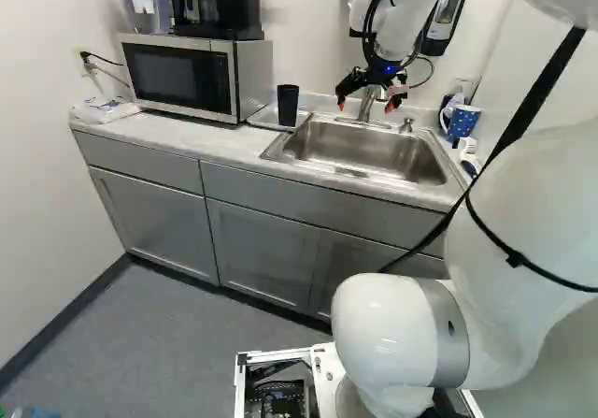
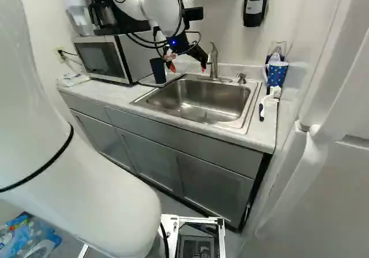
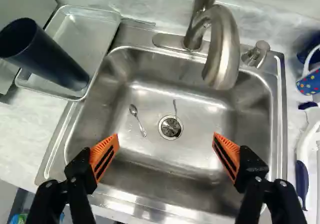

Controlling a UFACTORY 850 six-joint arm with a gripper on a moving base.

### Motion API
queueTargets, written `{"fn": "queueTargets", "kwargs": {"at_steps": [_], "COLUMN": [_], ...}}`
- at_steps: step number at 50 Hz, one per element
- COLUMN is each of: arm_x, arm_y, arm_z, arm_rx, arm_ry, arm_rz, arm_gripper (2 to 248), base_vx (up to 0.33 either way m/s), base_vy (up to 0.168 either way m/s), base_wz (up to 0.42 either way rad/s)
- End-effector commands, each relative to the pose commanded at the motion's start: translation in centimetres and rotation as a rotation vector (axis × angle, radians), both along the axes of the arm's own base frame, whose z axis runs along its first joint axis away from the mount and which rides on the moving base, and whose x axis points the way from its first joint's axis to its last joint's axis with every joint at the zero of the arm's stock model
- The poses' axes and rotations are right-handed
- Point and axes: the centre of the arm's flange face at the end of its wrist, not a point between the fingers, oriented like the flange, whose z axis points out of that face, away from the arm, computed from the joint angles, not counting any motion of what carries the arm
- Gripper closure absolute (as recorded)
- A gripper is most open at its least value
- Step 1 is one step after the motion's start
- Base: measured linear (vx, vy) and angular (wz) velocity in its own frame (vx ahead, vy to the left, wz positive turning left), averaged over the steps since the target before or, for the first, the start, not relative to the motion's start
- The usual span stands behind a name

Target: Rinse the cup and place it in the tray

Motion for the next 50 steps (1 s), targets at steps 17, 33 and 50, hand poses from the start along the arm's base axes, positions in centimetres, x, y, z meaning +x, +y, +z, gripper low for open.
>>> {"fn": "queueTargets", "kwargs": {"at_steps": [17, 33, 50], "arm_x": [-1.5, -1.5, -1.5], "arm_y": [-1.7, -1.7, -1.7], "arm_z": [0.0, 0.0, 0.0], "arm_rx": [-0.001, -0.001, -0.001], "arm_ry": [-0.002, -0.002, -0.002], "arm_rz": [-0.044, -0.044, -0.044], "arm_gripper": [3, 3, 3], "base_vx": [0.0, 0.0, 0.0], "base_vy": [0.0, 0.0, 0.0], "base_wz": [0.0, 0.0, 0.0]}}
